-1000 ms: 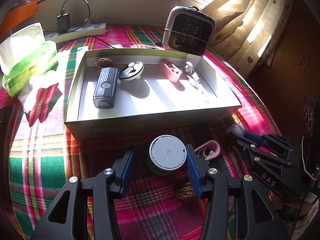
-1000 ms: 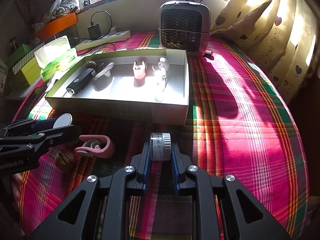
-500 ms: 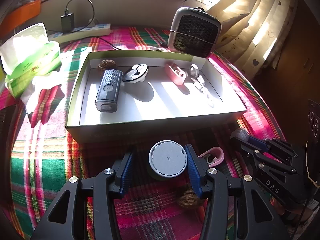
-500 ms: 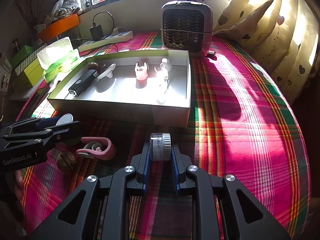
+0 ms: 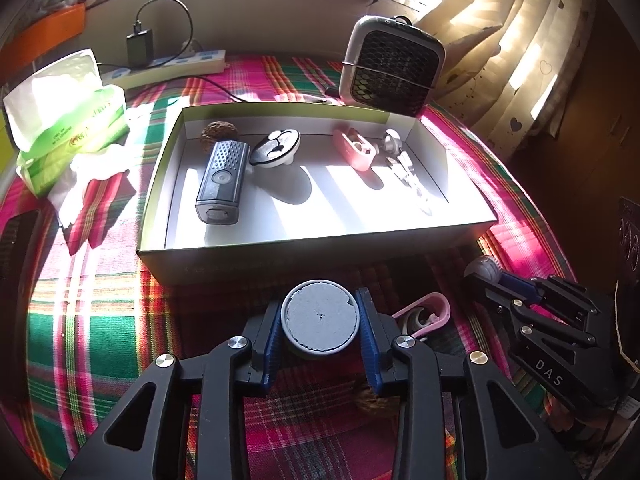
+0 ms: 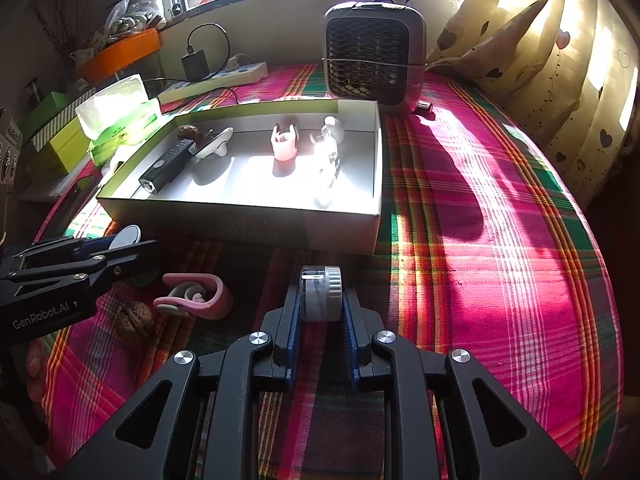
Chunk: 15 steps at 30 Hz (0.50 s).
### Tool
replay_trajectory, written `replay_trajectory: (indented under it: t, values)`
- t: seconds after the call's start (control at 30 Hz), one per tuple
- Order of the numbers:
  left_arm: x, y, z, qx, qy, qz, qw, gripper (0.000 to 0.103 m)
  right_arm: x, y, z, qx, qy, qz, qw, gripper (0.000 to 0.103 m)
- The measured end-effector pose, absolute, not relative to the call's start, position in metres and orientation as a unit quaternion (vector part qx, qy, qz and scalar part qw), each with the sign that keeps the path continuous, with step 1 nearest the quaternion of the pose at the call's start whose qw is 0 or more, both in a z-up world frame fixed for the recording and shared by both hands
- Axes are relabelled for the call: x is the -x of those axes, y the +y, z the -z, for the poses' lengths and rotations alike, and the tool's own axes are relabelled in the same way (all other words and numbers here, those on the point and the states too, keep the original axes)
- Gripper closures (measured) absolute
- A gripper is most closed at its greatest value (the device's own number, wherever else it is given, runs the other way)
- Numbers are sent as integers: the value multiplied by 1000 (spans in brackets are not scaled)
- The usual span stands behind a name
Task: Organize objects
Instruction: 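Close the left tool on the white round puck while the right tool holds the jar, then lift and carry the white puck with the left tool while the right tool carries the jar toward the box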
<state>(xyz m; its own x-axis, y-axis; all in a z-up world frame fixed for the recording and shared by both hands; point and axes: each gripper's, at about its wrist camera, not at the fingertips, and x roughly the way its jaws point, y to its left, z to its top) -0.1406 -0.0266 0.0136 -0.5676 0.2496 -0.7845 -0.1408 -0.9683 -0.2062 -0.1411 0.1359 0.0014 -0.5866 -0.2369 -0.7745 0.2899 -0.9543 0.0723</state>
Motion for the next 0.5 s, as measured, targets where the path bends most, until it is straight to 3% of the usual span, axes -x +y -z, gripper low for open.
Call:
replay_trajectory:
  t: [0.5]
  values:
    - [138, -28, -14, 451, -56, -884, 104, 72, 141, 136, -1, -430, 33, 890, 148, 83]
